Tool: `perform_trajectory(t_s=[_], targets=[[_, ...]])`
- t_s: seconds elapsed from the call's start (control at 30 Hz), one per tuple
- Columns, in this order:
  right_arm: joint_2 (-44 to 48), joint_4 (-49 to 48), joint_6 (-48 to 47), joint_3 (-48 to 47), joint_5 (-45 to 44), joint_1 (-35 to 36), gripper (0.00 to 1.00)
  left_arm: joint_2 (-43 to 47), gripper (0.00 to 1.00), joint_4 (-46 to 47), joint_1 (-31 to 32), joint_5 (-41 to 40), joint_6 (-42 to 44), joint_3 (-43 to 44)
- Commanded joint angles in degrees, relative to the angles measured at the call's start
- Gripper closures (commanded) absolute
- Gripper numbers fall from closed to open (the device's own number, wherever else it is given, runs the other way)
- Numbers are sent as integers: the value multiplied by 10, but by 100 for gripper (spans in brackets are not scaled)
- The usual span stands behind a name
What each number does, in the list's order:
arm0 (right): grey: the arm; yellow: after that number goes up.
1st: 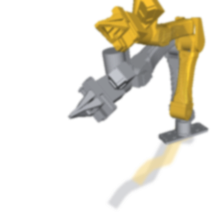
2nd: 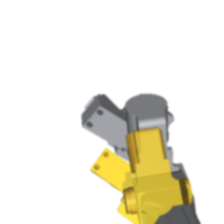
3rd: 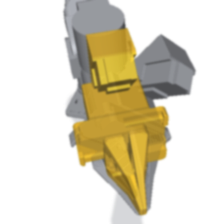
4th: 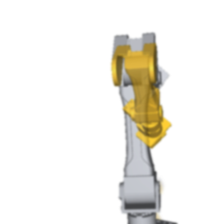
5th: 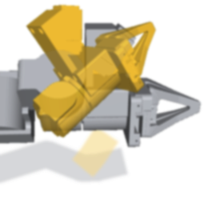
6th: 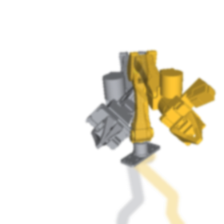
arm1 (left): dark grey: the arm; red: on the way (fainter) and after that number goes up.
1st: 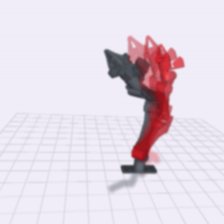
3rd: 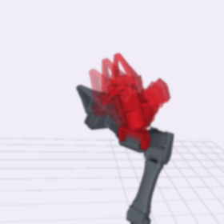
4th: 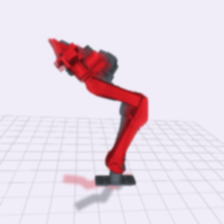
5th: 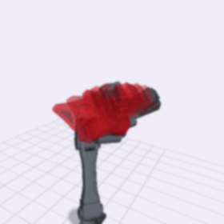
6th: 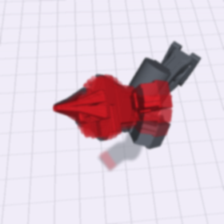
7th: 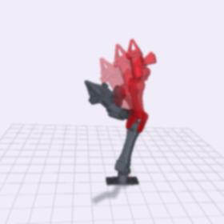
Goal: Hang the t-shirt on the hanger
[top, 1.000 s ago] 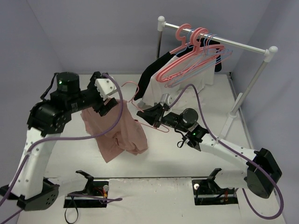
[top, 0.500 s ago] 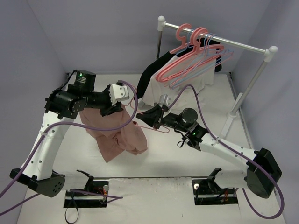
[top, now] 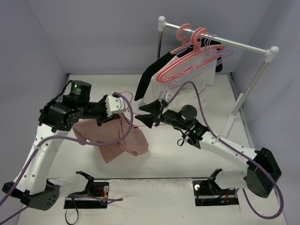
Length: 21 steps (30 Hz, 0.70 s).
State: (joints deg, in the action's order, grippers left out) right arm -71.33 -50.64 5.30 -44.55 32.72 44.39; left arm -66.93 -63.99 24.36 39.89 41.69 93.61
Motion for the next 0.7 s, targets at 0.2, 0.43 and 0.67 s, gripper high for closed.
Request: perform_trajectory(t_s=[0.2, 0.43, 0.67], targets=[[99, 87, 94, 18, -224, -26, 33, 115, 100, 154, 0, -138, -77, -113], [141, 127, 191, 79, -255, -5, 44, 179, 100, 211, 10, -186, -187, -218], [66, 125, 275, 98, -322, 69, 51, 240, 100, 220, 45, -304, -279, -320]])
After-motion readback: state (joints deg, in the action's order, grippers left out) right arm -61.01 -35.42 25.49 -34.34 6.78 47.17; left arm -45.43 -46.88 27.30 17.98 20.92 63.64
